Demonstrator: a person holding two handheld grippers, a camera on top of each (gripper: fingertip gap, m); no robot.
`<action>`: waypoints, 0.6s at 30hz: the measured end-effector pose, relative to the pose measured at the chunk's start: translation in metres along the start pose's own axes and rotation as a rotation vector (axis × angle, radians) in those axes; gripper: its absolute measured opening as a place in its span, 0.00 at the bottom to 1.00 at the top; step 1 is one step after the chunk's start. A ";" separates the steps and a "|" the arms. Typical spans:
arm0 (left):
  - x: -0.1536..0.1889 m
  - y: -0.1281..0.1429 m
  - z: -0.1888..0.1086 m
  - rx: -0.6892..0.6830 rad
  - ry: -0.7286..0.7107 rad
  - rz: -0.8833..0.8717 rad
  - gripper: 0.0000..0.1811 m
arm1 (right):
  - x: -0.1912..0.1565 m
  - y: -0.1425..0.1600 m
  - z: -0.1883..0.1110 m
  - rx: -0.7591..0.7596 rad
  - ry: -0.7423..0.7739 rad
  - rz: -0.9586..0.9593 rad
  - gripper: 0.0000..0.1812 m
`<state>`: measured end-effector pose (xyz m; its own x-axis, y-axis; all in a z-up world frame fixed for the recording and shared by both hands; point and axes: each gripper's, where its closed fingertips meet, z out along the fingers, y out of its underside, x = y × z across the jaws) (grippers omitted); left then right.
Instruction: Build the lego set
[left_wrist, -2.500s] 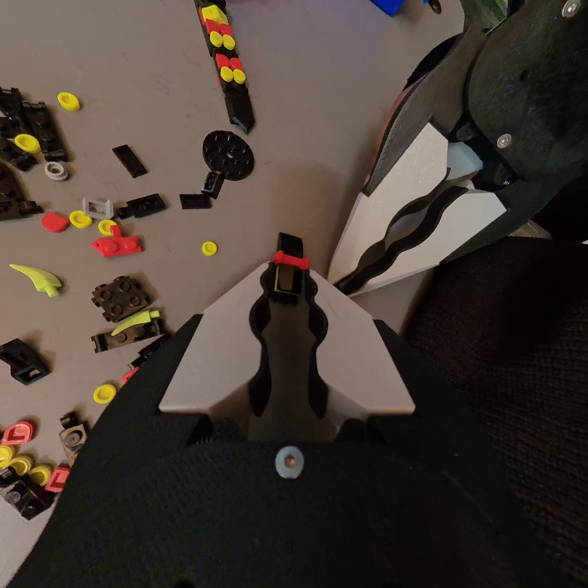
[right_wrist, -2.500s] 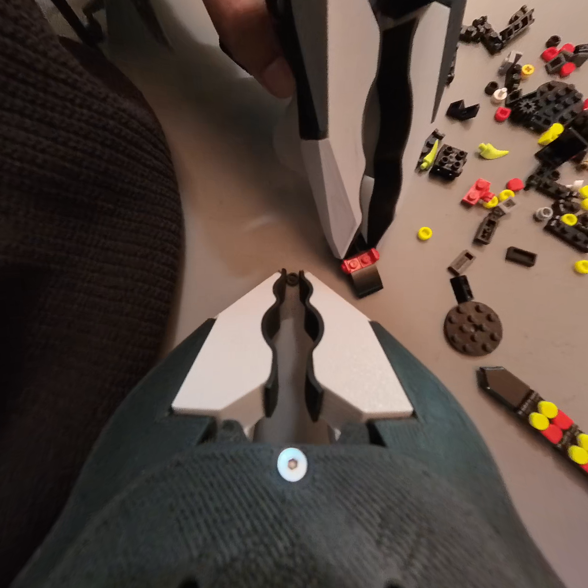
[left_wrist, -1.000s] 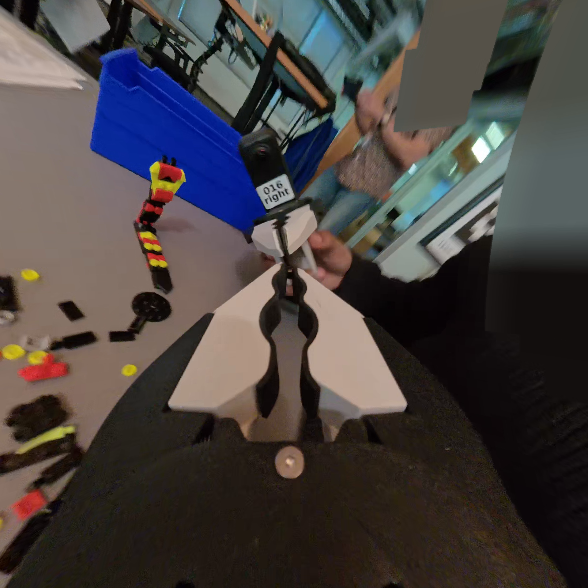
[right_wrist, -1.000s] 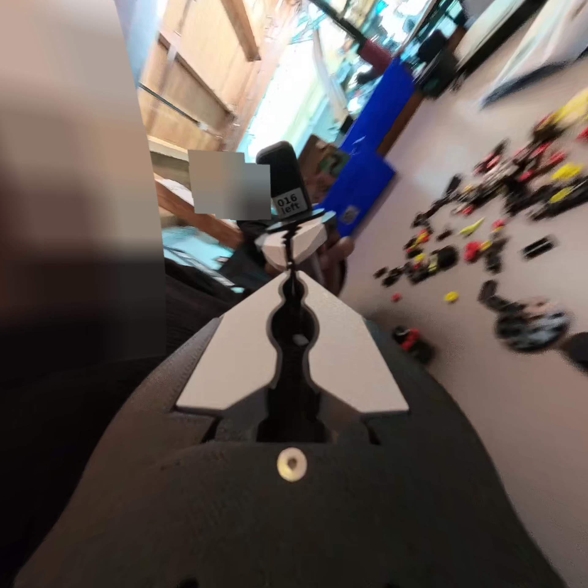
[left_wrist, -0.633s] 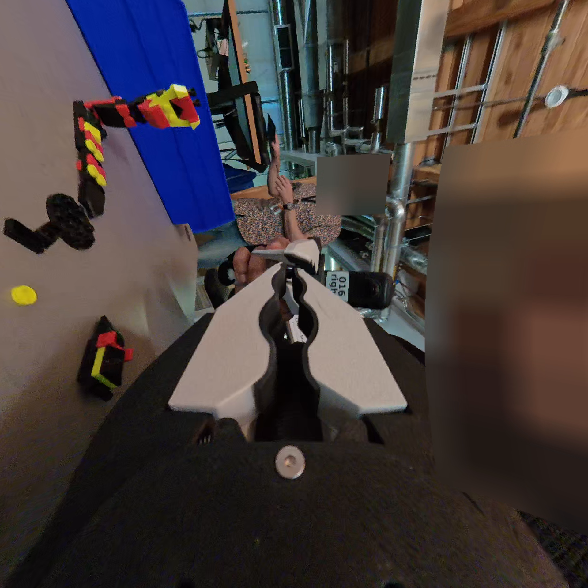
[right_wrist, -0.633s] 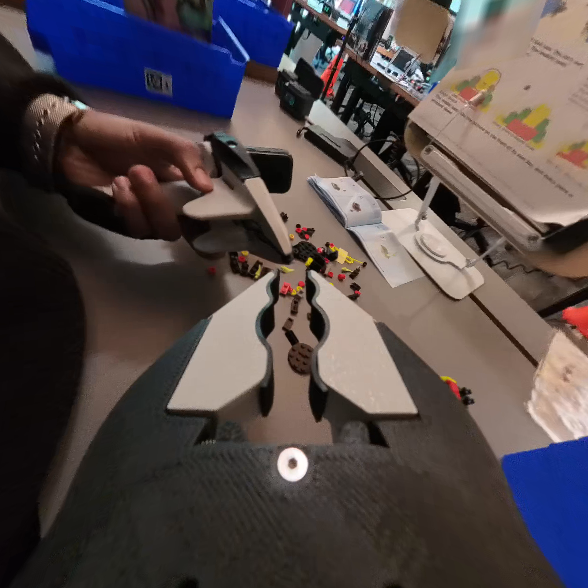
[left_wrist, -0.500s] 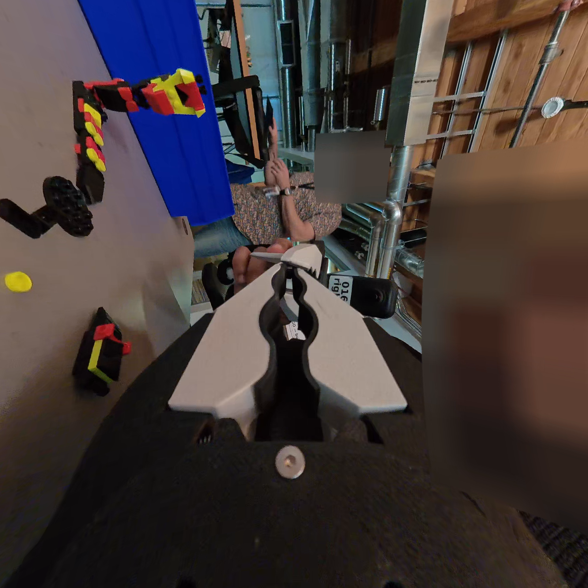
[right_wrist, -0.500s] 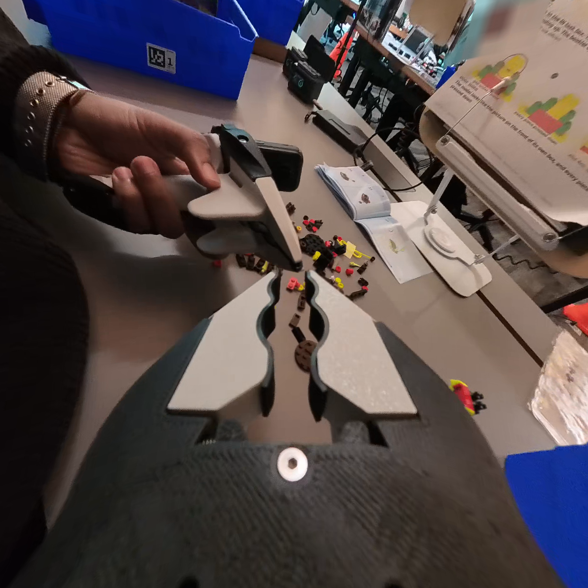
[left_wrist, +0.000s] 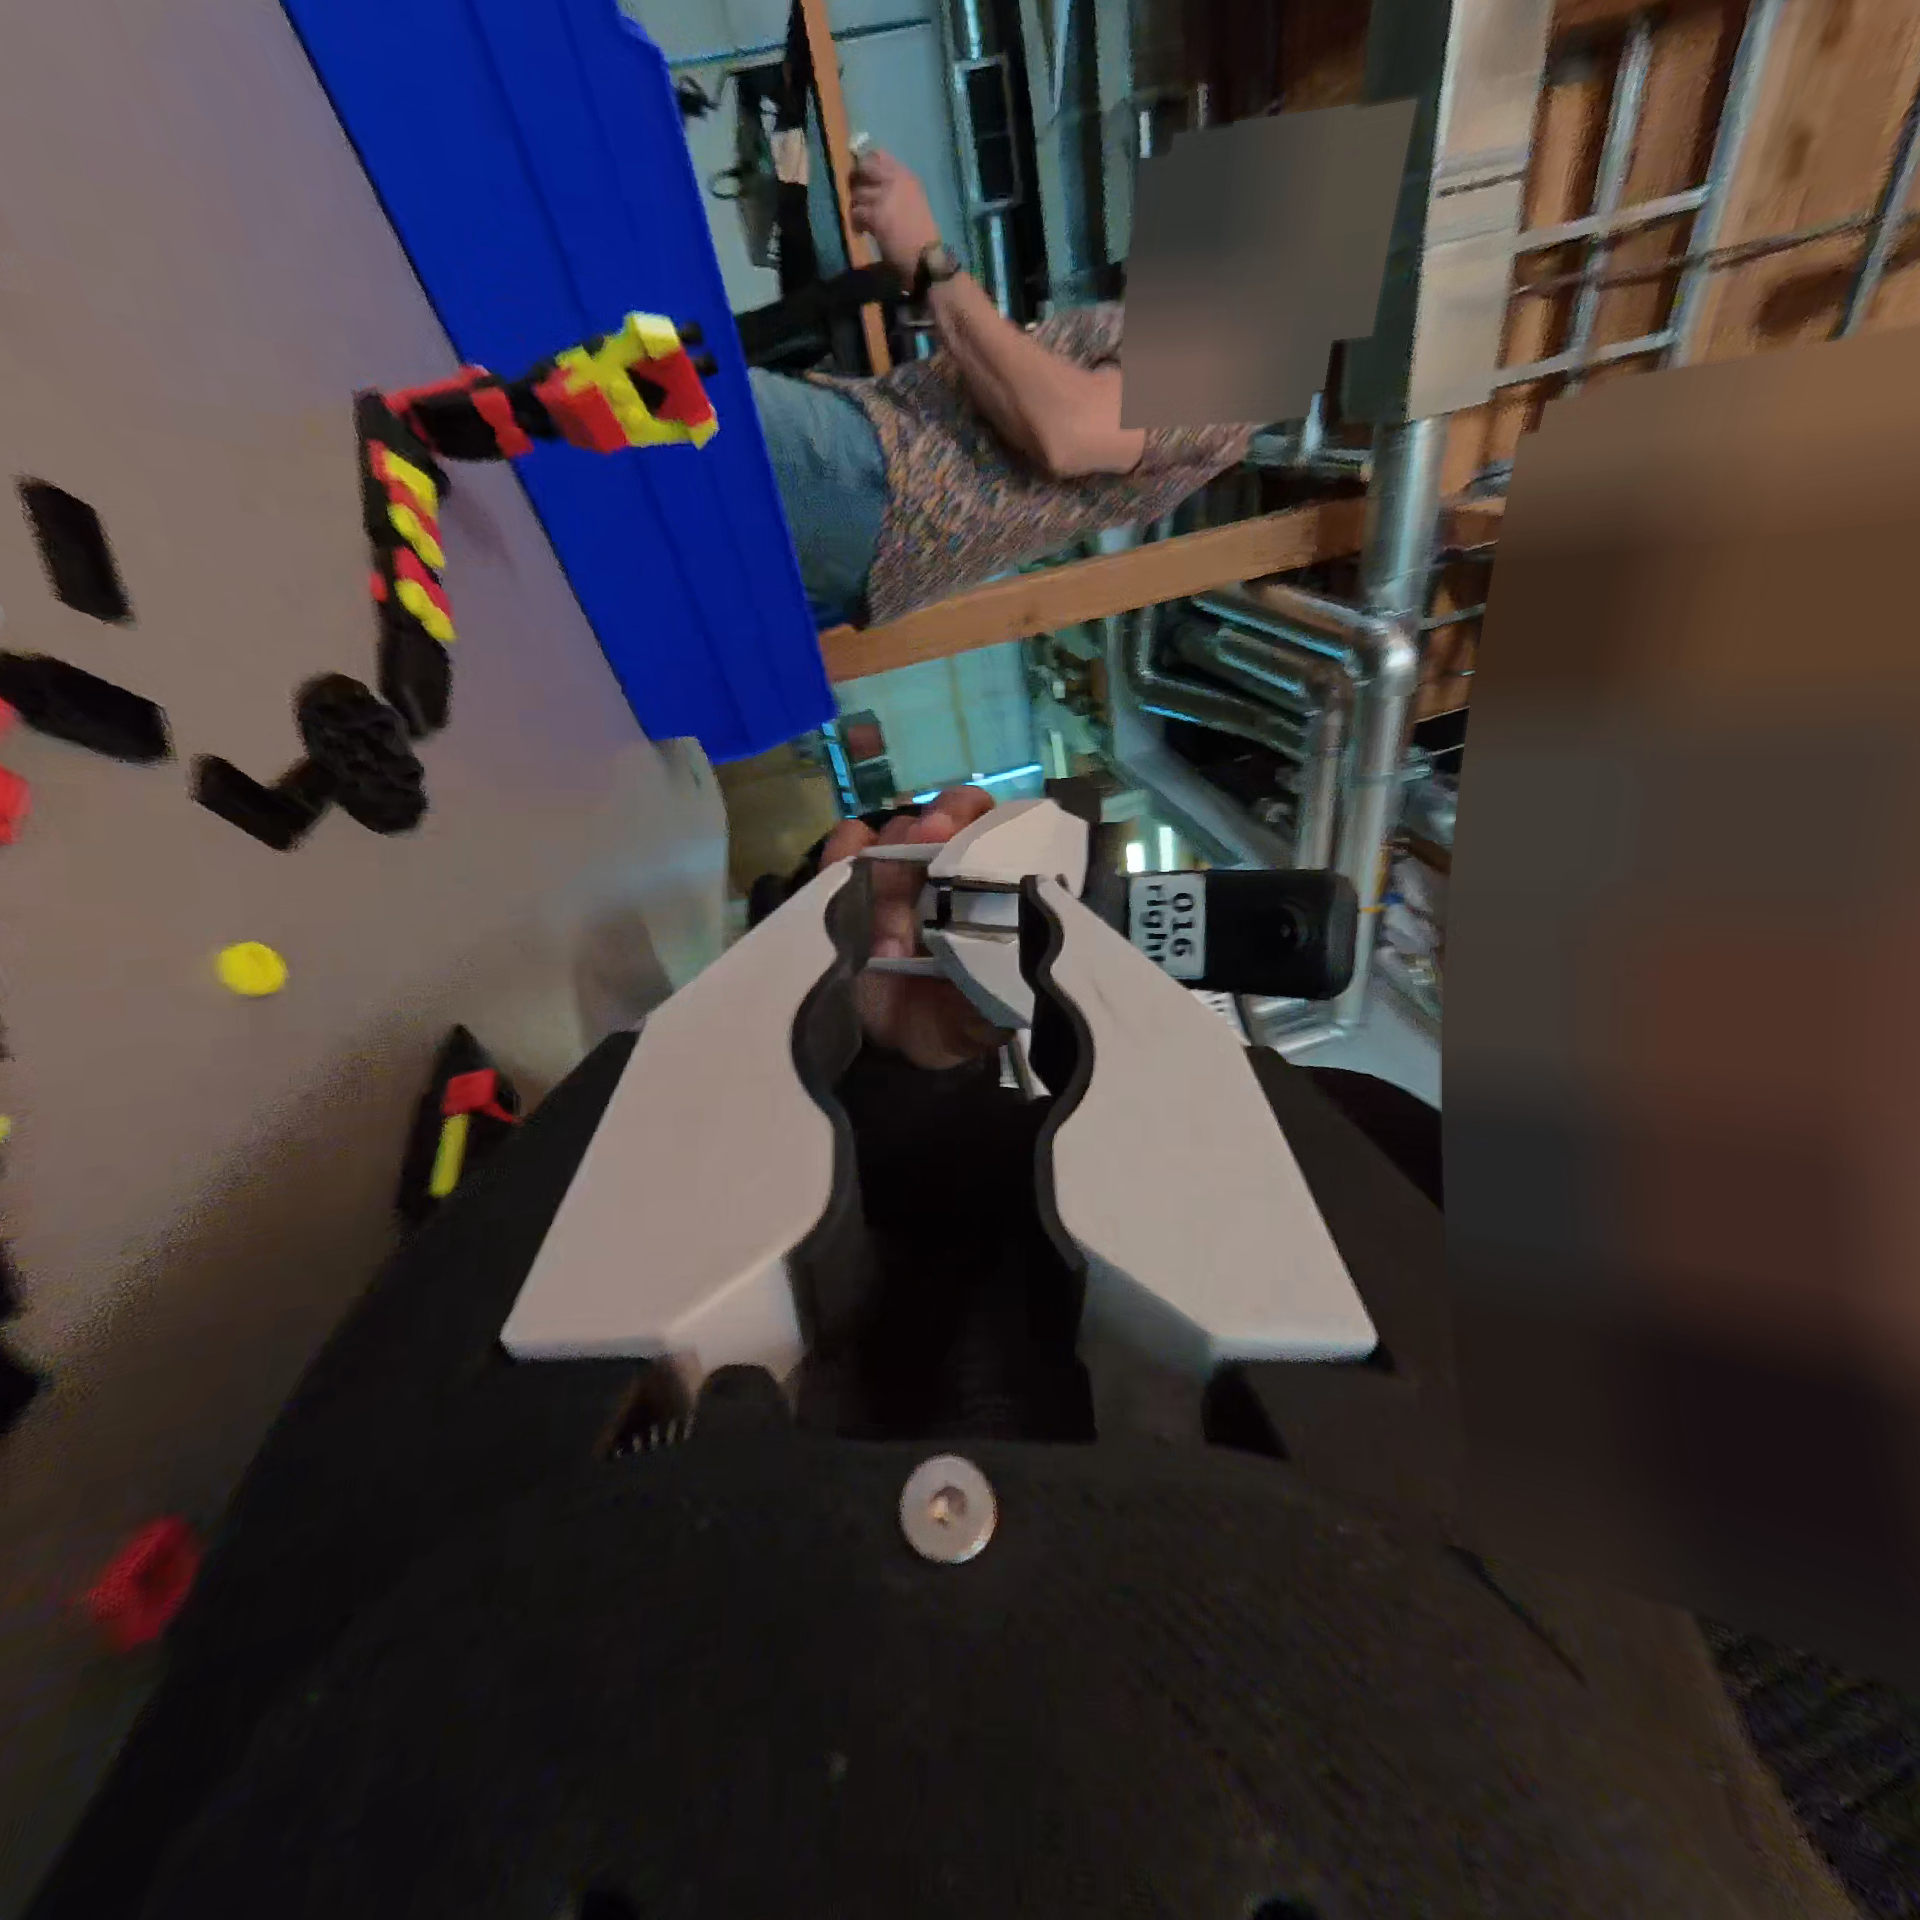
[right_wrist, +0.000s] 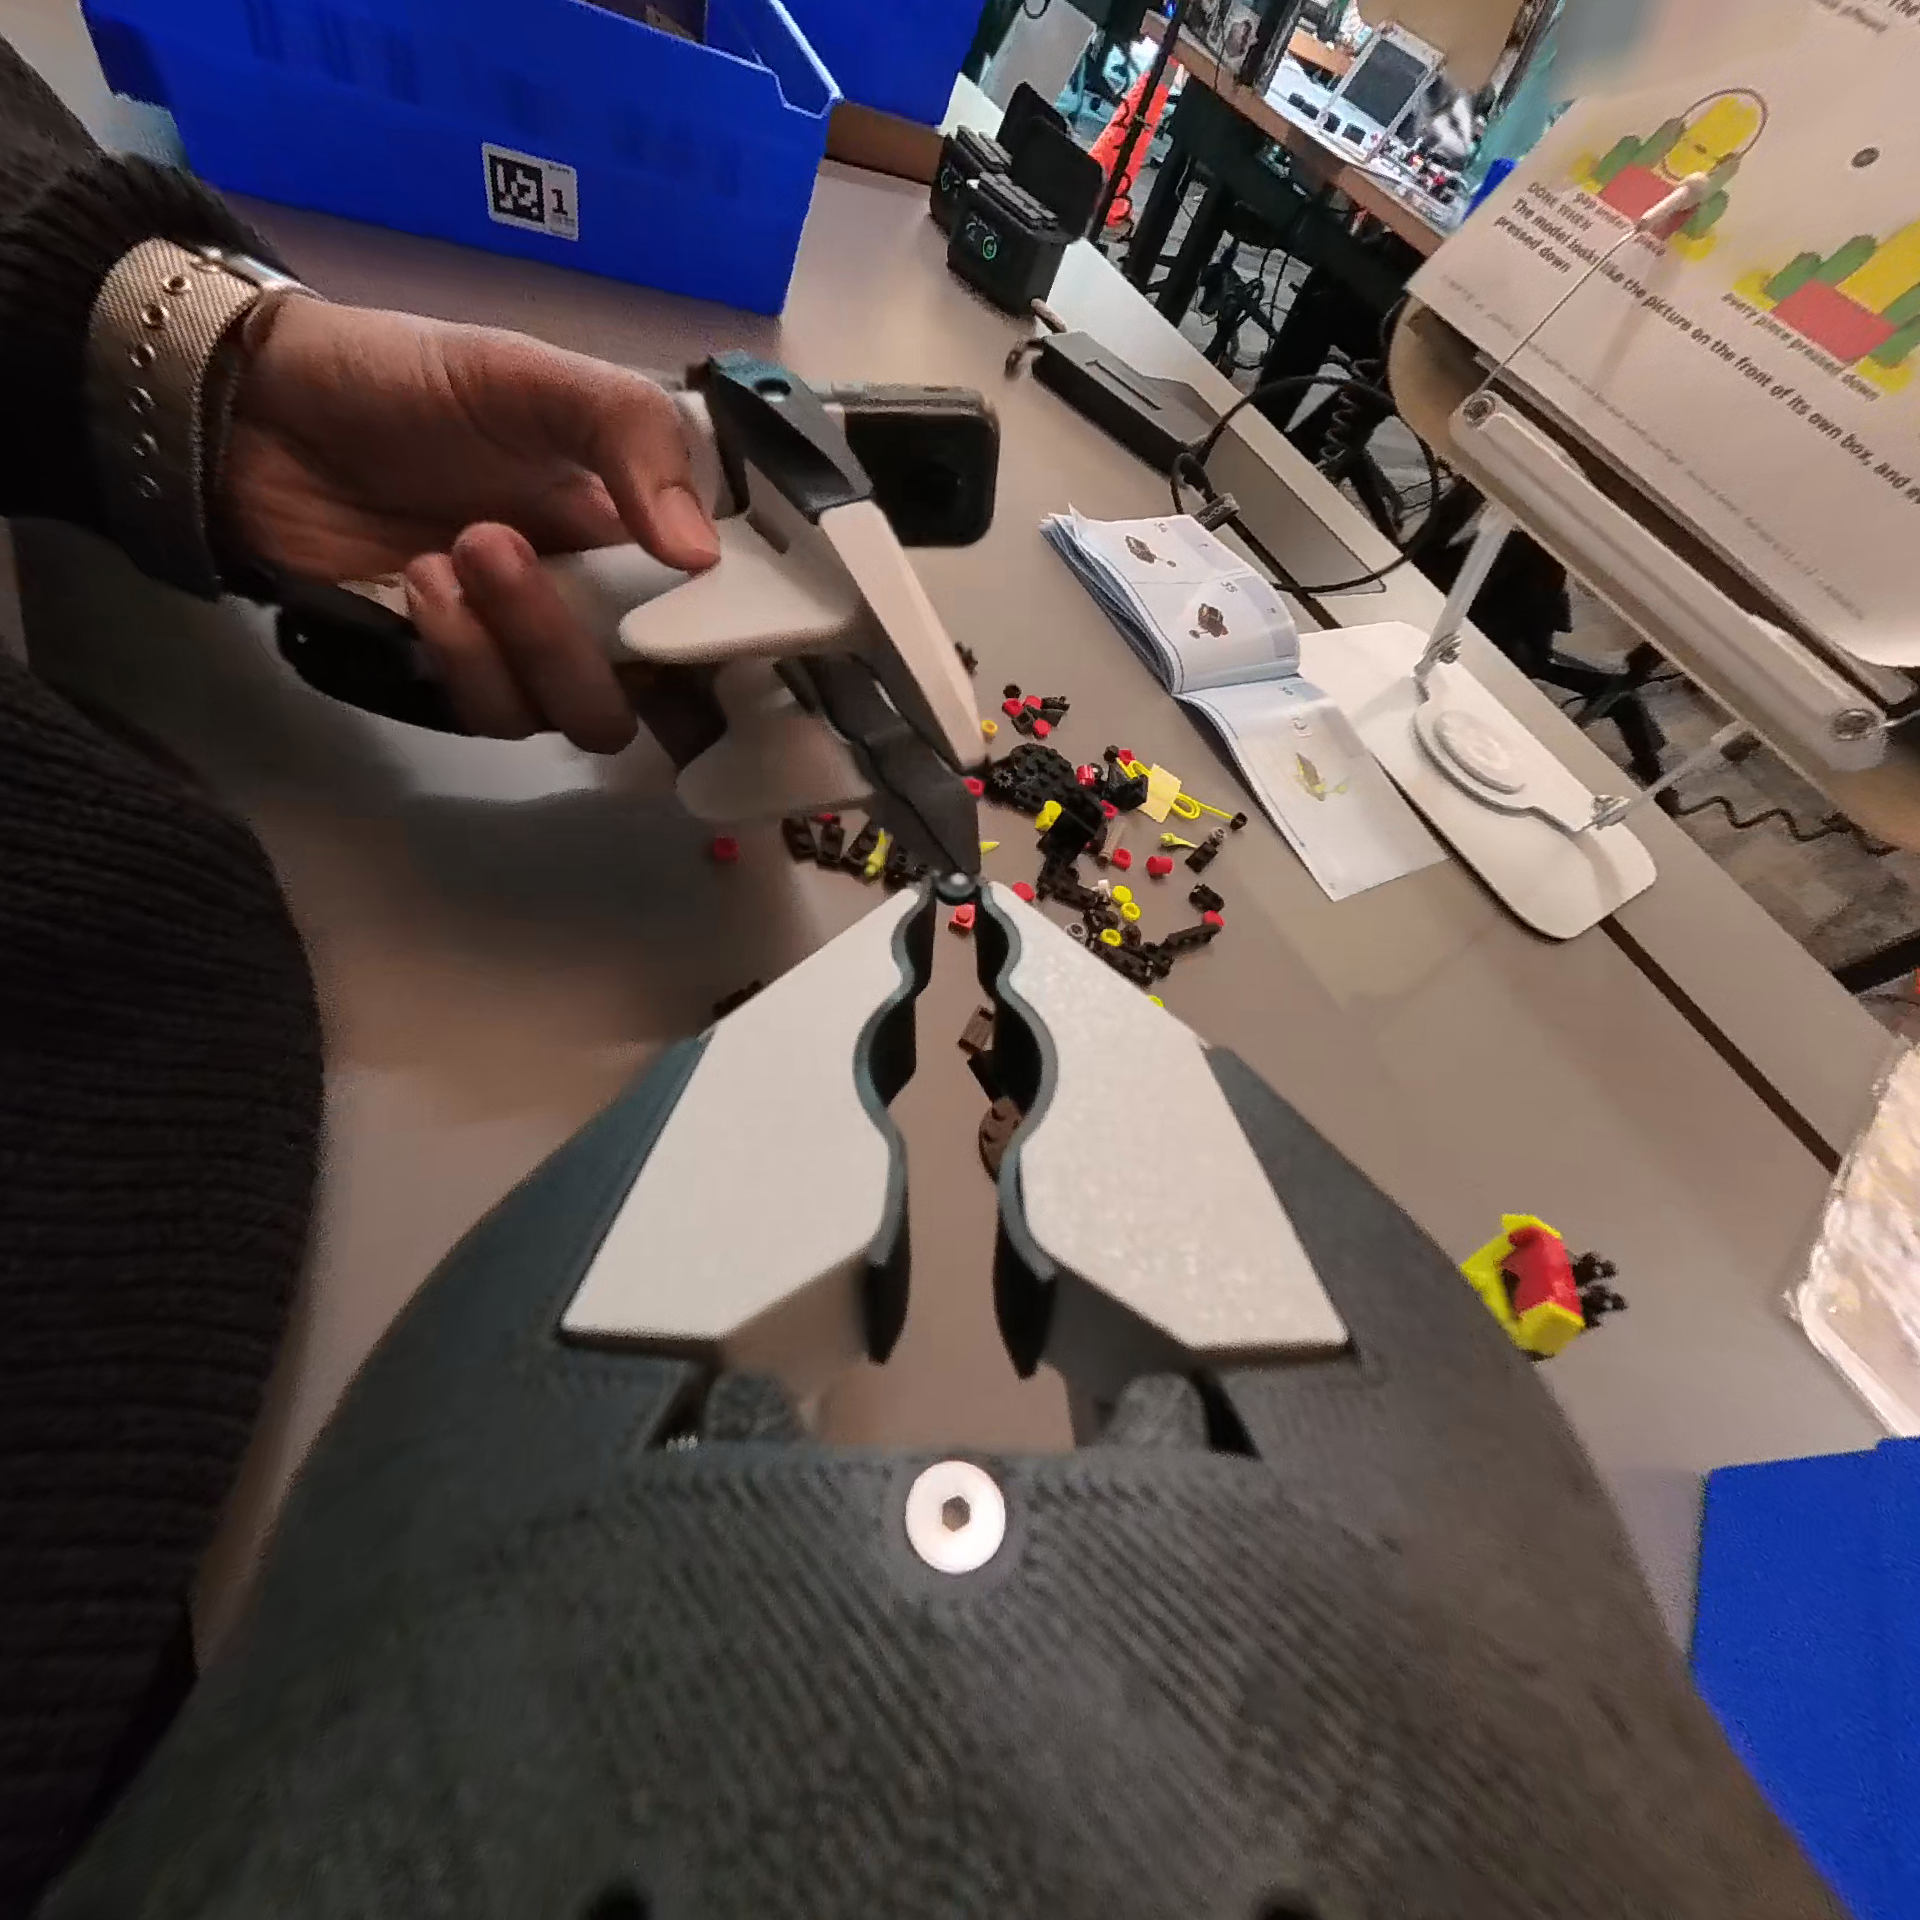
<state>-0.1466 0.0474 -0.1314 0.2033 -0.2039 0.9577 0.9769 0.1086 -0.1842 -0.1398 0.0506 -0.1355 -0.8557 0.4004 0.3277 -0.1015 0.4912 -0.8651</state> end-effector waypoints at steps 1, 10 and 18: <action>-0.003 -0.002 -0.003 -0.005 -0.040 0.040 0.16 | 0.001 0.000 -0.001 0.004 -0.002 0.014 0.03; -0.057 0.024 -0.017 -0.346 -0.546 0.500 0.19 | 0.013 0.013 -0.005 -0.008 -0.032 0.129 0.03; -0.082 0.038 -0.026 -0.517 -0.709 0.694 0.20 | 0.013 0.021 -0.002 -0.021 -0.055 0.179 0.03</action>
<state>-0.1247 0.0433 -0.2227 0.7925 0.3625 0.4905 0.6099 -0.4675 -0.6399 -0.1517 0.0677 -0.1483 -0.8858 0.4401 0.1471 0.0653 0.4321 -0.8994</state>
